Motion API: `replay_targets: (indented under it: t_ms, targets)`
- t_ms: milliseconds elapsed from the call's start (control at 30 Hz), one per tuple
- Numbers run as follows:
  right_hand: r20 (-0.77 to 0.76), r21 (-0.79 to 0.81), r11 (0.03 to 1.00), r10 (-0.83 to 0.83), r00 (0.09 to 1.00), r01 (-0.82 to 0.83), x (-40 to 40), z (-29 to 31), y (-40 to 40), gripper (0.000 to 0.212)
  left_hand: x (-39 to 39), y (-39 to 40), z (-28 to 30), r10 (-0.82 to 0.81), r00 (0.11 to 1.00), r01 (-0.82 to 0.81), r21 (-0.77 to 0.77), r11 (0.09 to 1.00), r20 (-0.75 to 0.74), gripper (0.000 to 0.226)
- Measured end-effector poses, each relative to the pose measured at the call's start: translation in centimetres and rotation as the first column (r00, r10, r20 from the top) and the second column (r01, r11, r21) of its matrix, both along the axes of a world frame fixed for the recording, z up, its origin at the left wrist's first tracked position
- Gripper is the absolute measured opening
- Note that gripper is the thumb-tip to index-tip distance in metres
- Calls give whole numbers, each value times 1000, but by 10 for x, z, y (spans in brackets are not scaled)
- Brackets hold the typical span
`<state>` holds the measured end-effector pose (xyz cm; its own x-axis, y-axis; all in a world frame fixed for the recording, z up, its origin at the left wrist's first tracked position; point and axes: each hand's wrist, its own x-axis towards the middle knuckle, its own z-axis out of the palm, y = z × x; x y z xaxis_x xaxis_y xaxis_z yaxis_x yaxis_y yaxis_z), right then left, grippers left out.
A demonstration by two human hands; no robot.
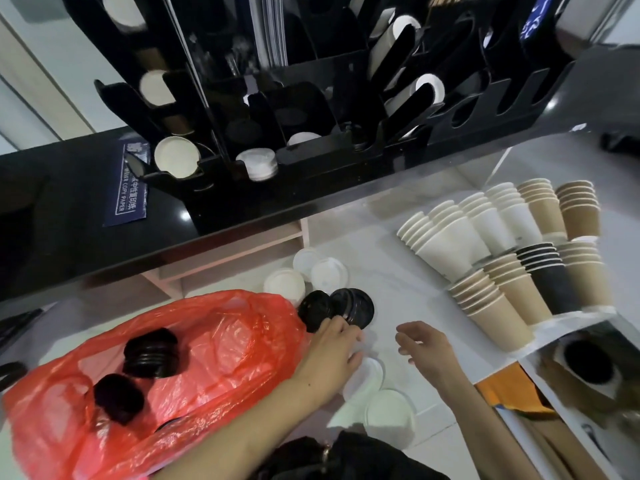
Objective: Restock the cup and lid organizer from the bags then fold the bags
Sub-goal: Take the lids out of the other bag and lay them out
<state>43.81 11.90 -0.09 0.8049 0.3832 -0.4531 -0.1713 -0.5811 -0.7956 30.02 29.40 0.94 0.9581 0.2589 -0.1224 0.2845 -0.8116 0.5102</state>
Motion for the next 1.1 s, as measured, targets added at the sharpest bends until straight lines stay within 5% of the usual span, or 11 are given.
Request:
replay_targets:
  t_ms: [200, 433, 1100]
  targets:
    - [-50, -212, 954, 205, 978, -211, -28, -3, -34, 11, -18, -5, -7, -3, 1000, 4, 13, 1000, -7, 36]
    - [-123, -307, 918, 222, 967, -250, -53, -18, -61, 26, -27, -4, -14, -5, 1000, 6, 17, 1000, -12, 41]
    - [-96, -110, 991, 66, 993, -77, -66, -20, -53, 18, -45, -3, -16, 150, 989, -149, -115, 982, 5, 58]
